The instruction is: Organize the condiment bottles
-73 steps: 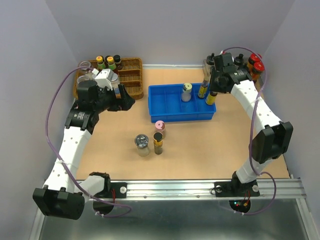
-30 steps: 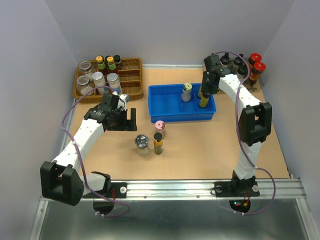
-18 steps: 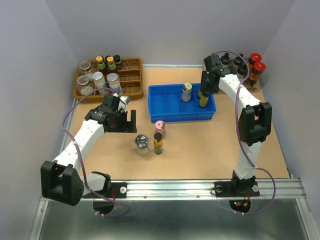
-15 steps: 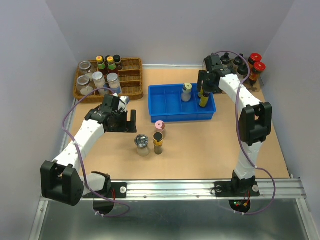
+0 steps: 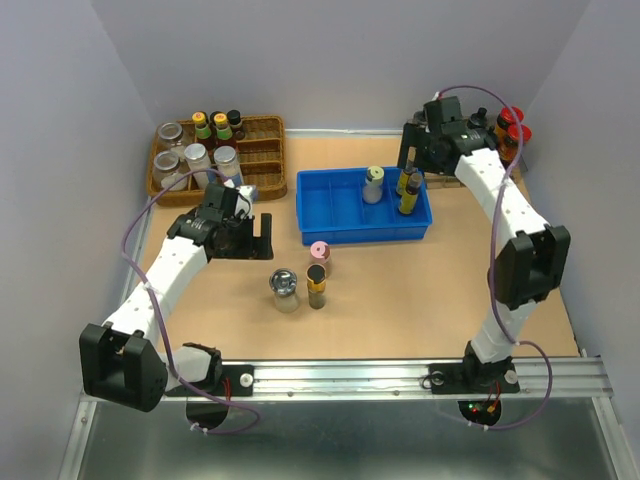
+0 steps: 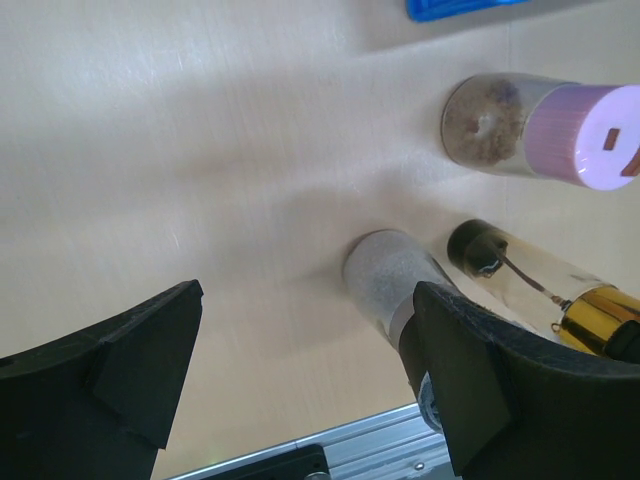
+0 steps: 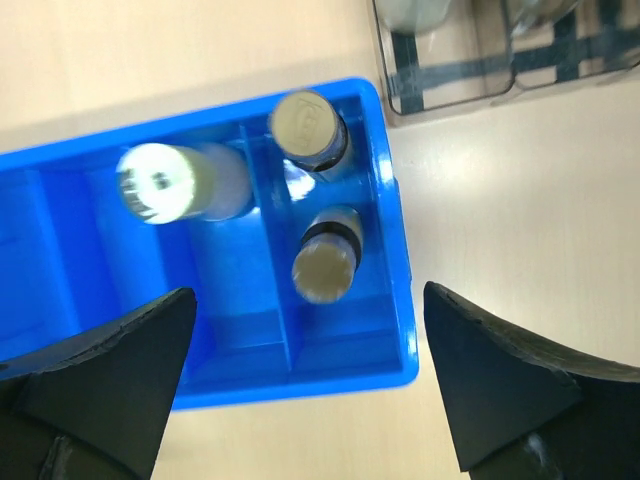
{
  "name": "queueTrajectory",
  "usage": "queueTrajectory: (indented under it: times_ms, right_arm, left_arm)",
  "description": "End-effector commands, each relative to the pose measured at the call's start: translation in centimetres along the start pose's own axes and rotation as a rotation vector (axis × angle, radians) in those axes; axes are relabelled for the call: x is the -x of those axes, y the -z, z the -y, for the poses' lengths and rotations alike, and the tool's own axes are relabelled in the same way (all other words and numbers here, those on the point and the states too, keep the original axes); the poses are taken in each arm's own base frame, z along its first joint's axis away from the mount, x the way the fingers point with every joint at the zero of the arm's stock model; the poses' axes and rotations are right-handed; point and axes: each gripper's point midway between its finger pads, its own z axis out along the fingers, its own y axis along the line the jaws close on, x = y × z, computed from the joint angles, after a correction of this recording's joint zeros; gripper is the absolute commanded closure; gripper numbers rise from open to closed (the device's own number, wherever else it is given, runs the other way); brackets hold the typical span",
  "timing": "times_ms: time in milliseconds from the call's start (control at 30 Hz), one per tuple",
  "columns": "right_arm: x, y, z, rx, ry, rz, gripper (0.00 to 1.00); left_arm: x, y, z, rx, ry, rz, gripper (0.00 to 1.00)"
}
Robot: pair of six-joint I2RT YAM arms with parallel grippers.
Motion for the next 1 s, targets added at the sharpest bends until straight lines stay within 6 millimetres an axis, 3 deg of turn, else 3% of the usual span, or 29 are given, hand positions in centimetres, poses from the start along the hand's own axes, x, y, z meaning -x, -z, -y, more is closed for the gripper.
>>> queueTrajectory:
  times_ms: [0,133,333,400,500,567,800,967]
  right_arm:
    - [5.7,8.2,-0.3,0.091,-0.049,0.207,0.0]
    - [4.9,11.8,-1.2,0.204,-0.007,0.222,0.0]
    - [3.7,16.4,-2.9,0.359,0.057,0.242,0.0]
    - [2.7,16.5,-3.1,0.376,0.071,0.217,0.0]
    - [1.7,16.9,-3.6,0.405,0.094,0.201,0.0]
    - [1.2,17.0,-3.9,0.412,0.111,0.196,0.0]
    - [1.4,17.8,-6.3,0.491,0.143,0.192,0.0]
    - [0.2,17.6,-9.2,0.532,0.203,0.163,0.0]
  left_arm:
    - [3.2,2.3,1.1,-0.025,-0.037,0.108,0.01]
    - [6.3,3.8,2.5,-0.074,-0.066,0.192,0.01]
    - [8.4,4.6,3.5,-0.101,-0.073,0.205,0.01]
    - [8.3,4.4,2.9,-0.071,-0.068,0.198,0.01]
    - [6.4,2.8,0.8,0.025,-0.055,0.143,0.01]
    - [4.9,2.0,0.5,0.022,-0.046,0.119,0.01]
    - [5.6,3.3,0.6,0.028,-0.047,0.164,0.01]
    - [5.8,3.4,0.9,0.014,-0.051,0.166,0.01]
